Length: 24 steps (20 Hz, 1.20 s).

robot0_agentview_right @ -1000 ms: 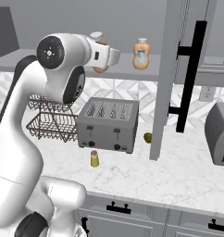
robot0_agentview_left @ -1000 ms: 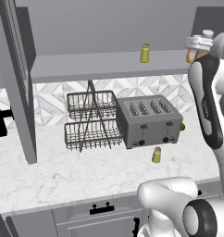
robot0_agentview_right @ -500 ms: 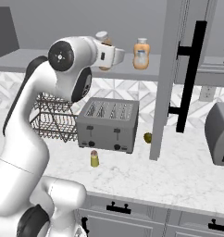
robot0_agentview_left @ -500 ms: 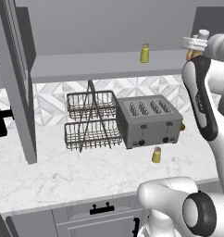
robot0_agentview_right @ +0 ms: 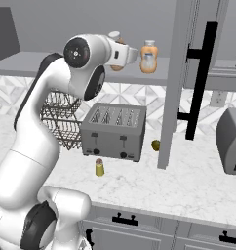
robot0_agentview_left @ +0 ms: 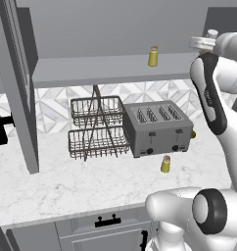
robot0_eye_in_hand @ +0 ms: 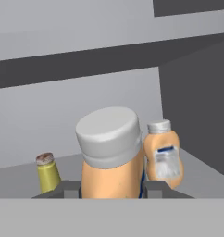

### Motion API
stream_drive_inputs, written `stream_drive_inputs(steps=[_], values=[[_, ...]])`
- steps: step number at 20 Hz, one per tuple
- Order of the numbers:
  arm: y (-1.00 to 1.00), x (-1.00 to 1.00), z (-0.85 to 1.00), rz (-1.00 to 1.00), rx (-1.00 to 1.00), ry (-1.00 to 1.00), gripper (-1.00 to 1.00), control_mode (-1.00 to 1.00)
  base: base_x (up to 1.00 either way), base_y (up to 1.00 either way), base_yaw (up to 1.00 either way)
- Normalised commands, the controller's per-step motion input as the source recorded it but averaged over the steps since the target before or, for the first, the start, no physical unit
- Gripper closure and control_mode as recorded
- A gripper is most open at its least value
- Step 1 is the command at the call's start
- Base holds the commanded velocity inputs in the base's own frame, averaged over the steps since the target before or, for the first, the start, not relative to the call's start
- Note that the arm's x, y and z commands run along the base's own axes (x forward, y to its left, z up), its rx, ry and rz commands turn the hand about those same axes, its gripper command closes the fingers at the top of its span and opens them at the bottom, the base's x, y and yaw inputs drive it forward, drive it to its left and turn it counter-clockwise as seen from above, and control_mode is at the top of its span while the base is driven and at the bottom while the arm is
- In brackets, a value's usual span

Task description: Put the shaker and condiment bottle from the counter next to their counterparts in the cabinet.

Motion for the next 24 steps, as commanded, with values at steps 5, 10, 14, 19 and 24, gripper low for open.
stream_drive_inputs(steps=[5, 10, 14, 19, 24], values=[[0.0, 0.22, 0.04, 0.0, 0.0, 0.0, 1.0, -1.0, 0.0, 0.0, 0.0], [0.0, 0.04, 0.0, 0.0, 0.0, 0.0, 1.0, -1.0, 0.0, 0.0, 0.0], [0.0, 0.0, -0.02, 0.0, 0.0, 0.0, 1.0, -1.0, 0.0, 0.0, 0.0], [0.0, 0.0, -0.17, 0.0, 0.0, 0.0, 1.0, -1.0, 0.0, 0.0, 0.0], [0.0, 0.06, -0.21, 0.02, 0.0, 0.01, 1.0, -1.0, 0.0, 0.0, 0.0]])
